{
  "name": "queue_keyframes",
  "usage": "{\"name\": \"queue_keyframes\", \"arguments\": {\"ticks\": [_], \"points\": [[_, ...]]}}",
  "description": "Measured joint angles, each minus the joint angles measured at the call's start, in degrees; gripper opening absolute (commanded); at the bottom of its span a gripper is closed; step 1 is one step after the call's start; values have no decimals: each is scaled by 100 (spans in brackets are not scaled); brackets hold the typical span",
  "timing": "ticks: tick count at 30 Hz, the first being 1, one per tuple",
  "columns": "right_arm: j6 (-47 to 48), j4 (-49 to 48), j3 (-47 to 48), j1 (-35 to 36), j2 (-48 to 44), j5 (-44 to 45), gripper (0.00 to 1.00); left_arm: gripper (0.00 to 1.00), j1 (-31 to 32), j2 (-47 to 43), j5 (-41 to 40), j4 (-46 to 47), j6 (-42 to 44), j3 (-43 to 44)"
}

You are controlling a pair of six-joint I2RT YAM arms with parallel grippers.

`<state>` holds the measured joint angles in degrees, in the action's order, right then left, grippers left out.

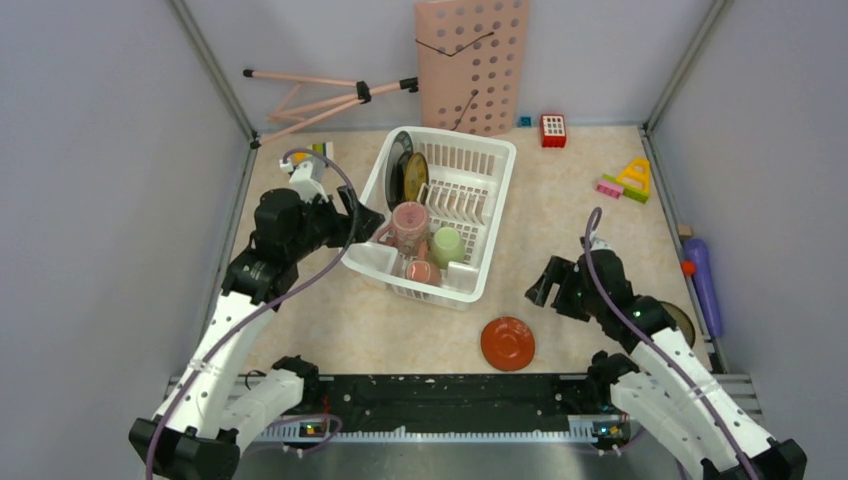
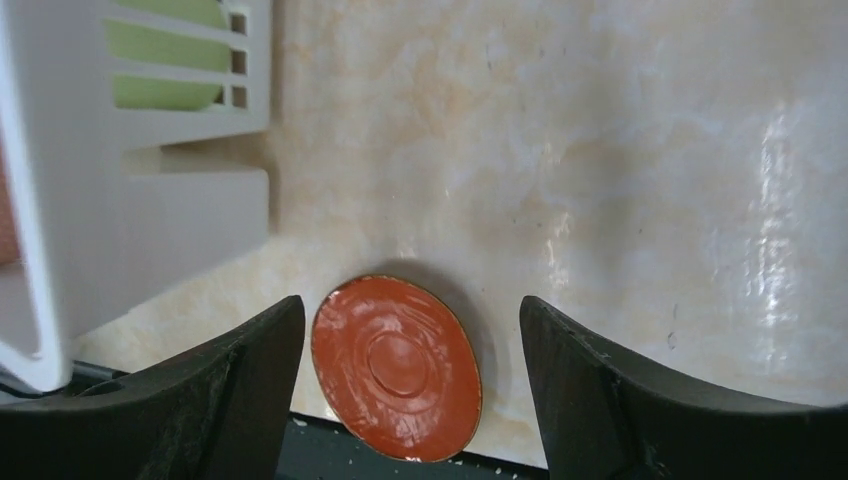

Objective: Load the mixed dishes into the dish rack

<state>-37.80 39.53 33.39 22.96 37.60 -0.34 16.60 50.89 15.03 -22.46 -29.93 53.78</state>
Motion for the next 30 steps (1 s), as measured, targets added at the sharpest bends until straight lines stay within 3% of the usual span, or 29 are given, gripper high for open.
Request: {"name": "queue_keyframes", "arguments": {"ticks": [11, 23, 30], "points": [[-1014, -863, -1974, 0, -643, -1215, 74, 81, 0, -321, -83, -468, 129, -107], [-992, -933, -1770, 0, 232, -1567, 68, 80, 0, -470, 11, -457, -37, -310], [-979, -570, -1722, 0, 247, -1617, 62, 81, 0, -542, -11, -457, -35, -334]]}}
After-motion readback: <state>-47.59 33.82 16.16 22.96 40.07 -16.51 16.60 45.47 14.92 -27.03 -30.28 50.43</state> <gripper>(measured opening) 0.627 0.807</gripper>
